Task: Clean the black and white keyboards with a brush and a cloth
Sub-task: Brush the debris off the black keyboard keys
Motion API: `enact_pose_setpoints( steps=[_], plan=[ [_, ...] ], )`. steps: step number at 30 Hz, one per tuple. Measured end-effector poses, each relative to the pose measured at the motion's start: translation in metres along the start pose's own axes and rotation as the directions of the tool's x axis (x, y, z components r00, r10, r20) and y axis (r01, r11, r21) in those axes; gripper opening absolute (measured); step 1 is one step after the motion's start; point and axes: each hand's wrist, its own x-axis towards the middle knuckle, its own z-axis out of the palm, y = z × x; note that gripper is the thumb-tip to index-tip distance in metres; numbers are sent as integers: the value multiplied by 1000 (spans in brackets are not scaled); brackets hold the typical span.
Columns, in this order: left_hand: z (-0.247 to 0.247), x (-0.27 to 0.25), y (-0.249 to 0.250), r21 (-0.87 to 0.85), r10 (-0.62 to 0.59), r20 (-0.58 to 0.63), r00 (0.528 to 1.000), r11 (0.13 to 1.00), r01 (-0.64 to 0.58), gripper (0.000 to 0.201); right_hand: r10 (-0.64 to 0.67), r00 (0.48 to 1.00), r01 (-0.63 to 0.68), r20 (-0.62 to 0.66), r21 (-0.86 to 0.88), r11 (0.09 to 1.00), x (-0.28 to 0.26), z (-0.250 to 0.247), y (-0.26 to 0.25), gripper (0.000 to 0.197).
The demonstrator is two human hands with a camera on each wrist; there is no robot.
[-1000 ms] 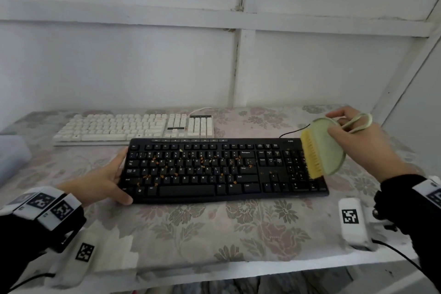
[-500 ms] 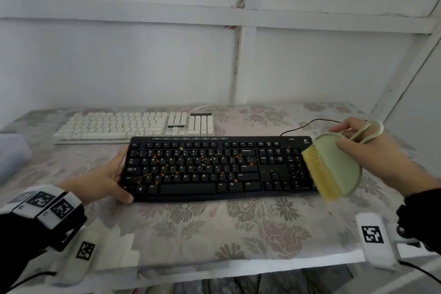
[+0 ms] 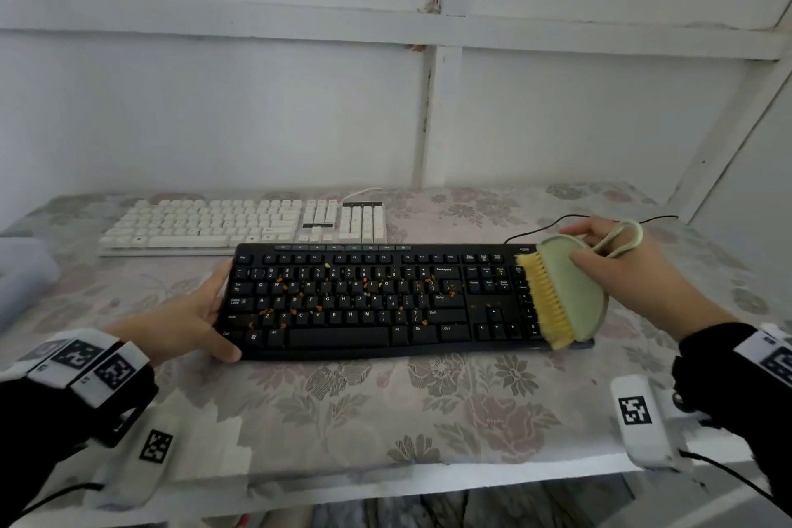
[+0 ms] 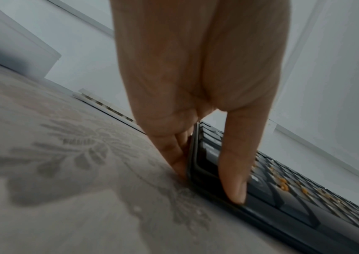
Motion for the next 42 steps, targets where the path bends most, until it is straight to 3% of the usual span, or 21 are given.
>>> enact_pose_setpoints(
  steps=[3, 9, 19, 25, 34, 39, 42],
  plan=[
    [-1, 0, 0, 3, -6, 12, 1000, 1000, 5, 133, -6, 999, 6, 46, 12, 1000, -4, -6, 1, 18],
    [1, 0, 1, -2, -13, -6, 1000, 1000, 13, 135, 1, 988, 20, -152, 135, 991, 10, -9, -14, 22],
    [-3, 3, -4, -27, -20, 7, 1000, 999, 20, 144, 1, 1000, -2, -24, -6, 1000, -14, 0, -3, 17],
    [-1, 1, -2, -26, -7, 11, 1000, 1000, 8, 136, 19, 990, -1, -142, 121, 993, 0, 1, -11, 24],
    [1, 0, 0, -33, 23, 14, 1000, 999, -22, 133, 43, 999, -43, 12, 17, 999, -26, -3, 1, 19],
    [3, -2, 1, -70, 41, 14, 999, 997, -40, 134, 63, 997, -50, -53, 221, 974, -14, -17, -4, 27],
    [1, -2, 0, -69, 50, 33, 998, 996, -48, 138, 56, 995, -36, -77, 247, 968, -1, -13, -9, 26]
  ],
)
